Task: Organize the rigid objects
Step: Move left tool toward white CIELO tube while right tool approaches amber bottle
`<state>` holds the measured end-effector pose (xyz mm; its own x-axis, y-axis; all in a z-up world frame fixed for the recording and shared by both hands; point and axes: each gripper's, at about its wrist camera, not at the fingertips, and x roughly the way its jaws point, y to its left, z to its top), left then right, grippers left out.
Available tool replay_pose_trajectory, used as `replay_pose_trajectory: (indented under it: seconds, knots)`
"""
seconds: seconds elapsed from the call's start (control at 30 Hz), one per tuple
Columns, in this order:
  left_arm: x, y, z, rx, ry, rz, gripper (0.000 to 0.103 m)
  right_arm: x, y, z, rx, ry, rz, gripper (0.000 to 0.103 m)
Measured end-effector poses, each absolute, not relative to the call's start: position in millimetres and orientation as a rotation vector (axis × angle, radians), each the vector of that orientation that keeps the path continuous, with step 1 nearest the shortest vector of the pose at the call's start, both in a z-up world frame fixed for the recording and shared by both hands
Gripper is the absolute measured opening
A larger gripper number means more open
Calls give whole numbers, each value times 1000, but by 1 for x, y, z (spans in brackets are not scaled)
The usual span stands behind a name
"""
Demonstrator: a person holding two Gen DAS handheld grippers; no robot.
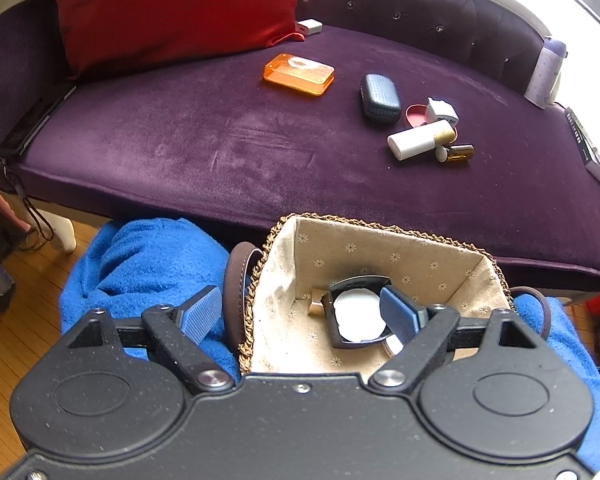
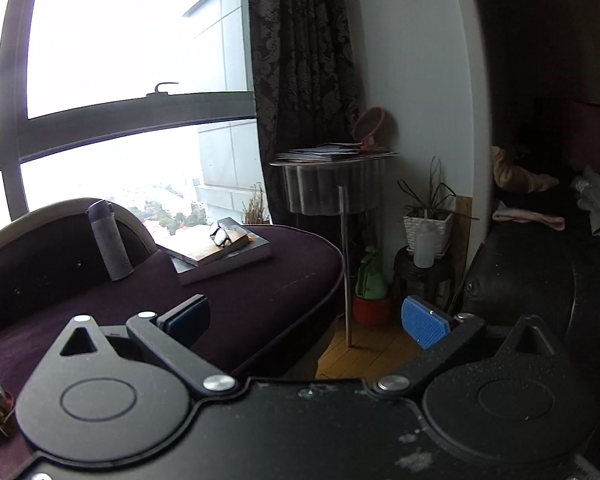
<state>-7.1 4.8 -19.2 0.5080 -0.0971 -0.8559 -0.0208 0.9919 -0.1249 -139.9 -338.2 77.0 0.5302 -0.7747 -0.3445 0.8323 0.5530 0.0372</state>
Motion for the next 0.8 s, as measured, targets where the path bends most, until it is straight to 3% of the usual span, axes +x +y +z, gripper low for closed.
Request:
replay_pose_trajectory:
  seconds: [0.43,0.8]
  knots:
    - [22,1,6,-16,965,-45,83,-46,-255,105,23,447,-454,103]
    - [64,4,-25,13,1040,-4,83,33,-191,34,-155,686,-135,102]
